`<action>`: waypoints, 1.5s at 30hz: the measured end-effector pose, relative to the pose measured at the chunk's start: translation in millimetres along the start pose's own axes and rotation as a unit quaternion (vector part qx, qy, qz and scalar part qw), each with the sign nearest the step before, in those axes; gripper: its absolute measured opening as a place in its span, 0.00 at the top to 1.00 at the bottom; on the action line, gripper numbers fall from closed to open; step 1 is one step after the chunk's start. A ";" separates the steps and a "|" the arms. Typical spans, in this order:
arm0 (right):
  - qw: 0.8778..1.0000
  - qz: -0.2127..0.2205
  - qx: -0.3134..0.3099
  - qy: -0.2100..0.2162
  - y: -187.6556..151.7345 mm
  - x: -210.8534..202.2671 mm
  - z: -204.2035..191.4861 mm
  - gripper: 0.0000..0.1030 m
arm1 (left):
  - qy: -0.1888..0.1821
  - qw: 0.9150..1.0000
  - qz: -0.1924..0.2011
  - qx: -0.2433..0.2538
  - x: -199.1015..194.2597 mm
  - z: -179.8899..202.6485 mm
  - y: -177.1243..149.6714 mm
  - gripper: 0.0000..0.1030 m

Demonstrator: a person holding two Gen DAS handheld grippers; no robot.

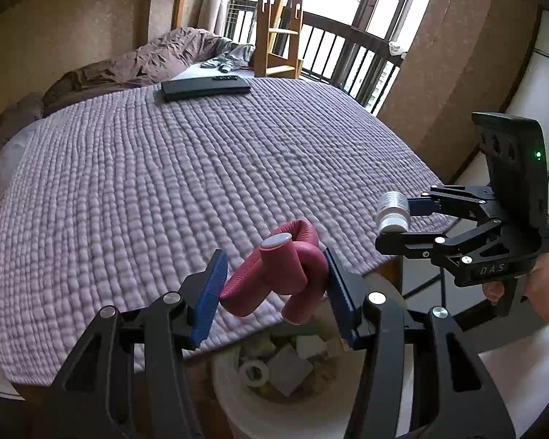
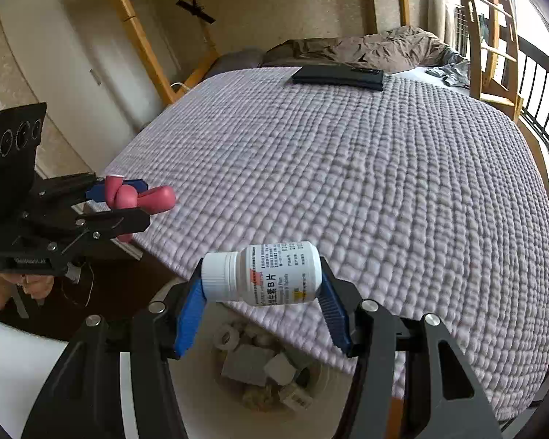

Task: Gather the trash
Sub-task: 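Carry the medicine bottle and pink toy in both tools over the white bin, then open the left tool to drop the pink toy while the right tool drops the bottle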

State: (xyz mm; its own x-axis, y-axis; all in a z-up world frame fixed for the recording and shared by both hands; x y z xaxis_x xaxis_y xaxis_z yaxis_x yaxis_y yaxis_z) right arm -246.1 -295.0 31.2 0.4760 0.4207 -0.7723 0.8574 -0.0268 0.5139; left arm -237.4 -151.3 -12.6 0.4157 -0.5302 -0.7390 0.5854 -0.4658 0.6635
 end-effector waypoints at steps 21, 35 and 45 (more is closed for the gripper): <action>0.997 -0.074 -0.009 0.023 -69.6 19.7 -11.9 0.46 | -0.044 0.993 -0.100 0.045 23.5 47.6 -69.3 0.47; 0.991 -0.132 -0.003 0.001 -103.9 58.6 -0.5 0.46 | -0.049 0.983 -0.170 0.049 68.3 47.6 -98.7 0.47; 0.988 -0.152 0.031 -0.011 -109.2 68.7 14.1 0.23 | -0.047 0.978 -0.202 0.031 82.5 35.3 -109.8 0.25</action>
State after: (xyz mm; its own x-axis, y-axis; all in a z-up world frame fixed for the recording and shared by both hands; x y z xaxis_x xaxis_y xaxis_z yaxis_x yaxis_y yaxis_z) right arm -304.3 -276.0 -83.2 0.1979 0.3980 -0.8958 0.9716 0.0416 0.2331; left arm -292.0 -168.9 -142.4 0.0909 -0.3551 -0.9304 0.6446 -0.6911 0.3268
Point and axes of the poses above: each gripper's, at about its wrist camera, not at the fingertips, and x roughly the way its jaws point, z to its right, y to its top, the point moved 5 cm from there along x, roughly the way its jaws point, and after that the axes turned 9 degrees about x, right-handed, at the moved point
